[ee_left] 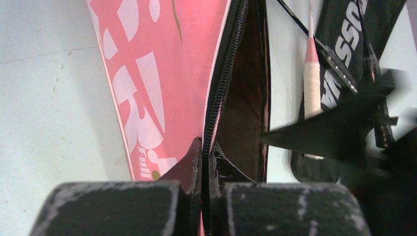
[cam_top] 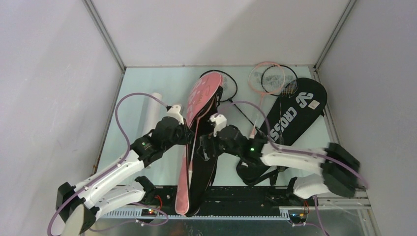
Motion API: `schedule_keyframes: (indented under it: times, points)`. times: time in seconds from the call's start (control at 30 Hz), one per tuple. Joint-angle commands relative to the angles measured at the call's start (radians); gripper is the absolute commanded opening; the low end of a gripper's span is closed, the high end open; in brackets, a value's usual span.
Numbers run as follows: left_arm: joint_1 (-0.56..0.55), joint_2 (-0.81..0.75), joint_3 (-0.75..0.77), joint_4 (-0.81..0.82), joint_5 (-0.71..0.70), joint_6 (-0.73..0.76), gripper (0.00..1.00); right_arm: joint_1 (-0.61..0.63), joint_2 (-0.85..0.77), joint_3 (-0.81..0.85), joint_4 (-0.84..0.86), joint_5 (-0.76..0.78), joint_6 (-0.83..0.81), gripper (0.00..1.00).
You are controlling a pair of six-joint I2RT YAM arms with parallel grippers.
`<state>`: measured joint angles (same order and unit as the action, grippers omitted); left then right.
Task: Pack up the badminton gear
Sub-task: Pick up the racket from the center of the board.
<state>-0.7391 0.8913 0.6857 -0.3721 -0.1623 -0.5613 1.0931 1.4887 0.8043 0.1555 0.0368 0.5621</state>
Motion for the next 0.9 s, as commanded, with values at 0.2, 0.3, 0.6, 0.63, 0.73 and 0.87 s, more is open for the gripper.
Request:
schedule_keyframes:
  times: [0.2, 0.3, 0.6, 0.63, 0.73, 0.87]
  points:
    - [0.218, 0.162, 0.069, 0.273, 0.086, -0.071, 0.00, -0.211, -0.652, -0.217, -0.334, 0.402, -0.067, 0.99]
    - [0.243, 0.215, 0.122, 0.312, 0.084, -0.057, 0.00, -0.530, -0.676, -0.247, -0.318, 0.198, -0.034, 0.99]
    - [0.289, 0.423, 0.290, 0.313, 0.076, -0.038, 0.00, -0.887, -0.091, -0.023, -0.121, -0.052, 0.024, 0.89]
    - [0.292, 0.447, 0.303, 0.317, 0.100, -0.039, 0.00, -0.899, -0.040, 0.006, -0.105, -0.063, 0.025, 0.85]
    - [0.301, 0.479, 0.319, 0.331, 0.120, -0.038, 0.00, -0.900, 0.185, 0.139, -0.078, -0.100, 0.036, 0.82]
    - [0.303, 0.512, 0.324, 0.342, 0.148, -0.036, 0.00, -0.886, 0.357, 0.255, -0.073, -0.071, 0.054, 0.76]
